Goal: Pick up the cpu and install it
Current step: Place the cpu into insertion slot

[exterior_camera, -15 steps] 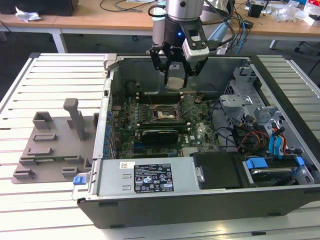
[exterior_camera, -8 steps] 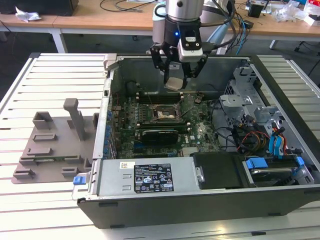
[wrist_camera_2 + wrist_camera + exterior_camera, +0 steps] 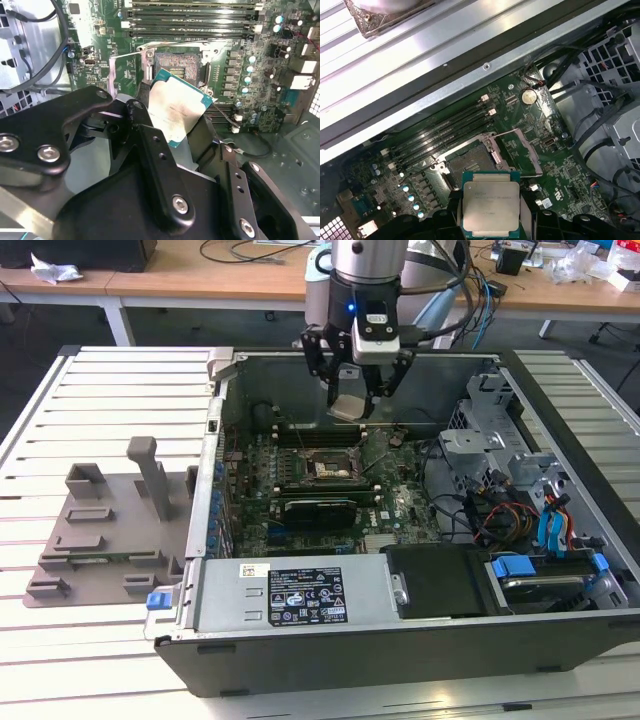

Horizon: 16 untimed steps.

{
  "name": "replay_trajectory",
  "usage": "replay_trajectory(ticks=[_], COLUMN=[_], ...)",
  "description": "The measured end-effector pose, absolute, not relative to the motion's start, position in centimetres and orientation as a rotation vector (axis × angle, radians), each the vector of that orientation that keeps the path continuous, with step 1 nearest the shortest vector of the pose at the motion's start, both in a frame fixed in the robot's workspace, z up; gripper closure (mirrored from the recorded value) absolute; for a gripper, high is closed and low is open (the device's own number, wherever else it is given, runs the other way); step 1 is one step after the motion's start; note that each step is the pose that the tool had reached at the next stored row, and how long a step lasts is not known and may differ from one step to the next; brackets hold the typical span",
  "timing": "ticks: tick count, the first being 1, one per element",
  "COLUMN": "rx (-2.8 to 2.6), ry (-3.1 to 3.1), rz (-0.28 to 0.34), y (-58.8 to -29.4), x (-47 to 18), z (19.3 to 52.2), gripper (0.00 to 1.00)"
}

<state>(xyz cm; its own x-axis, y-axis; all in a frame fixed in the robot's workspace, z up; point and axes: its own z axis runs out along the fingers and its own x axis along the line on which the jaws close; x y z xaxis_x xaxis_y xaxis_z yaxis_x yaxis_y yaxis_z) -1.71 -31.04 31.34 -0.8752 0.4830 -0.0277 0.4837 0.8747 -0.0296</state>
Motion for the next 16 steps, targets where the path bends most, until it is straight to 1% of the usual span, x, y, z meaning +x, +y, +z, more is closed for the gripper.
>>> replay_trajectory(ticks=[16], rx=[1.007], ry=[2.958], rz=[-0.058], y=[-31.04], x=[-1.71], z=[31.29], gripper=[0.45])
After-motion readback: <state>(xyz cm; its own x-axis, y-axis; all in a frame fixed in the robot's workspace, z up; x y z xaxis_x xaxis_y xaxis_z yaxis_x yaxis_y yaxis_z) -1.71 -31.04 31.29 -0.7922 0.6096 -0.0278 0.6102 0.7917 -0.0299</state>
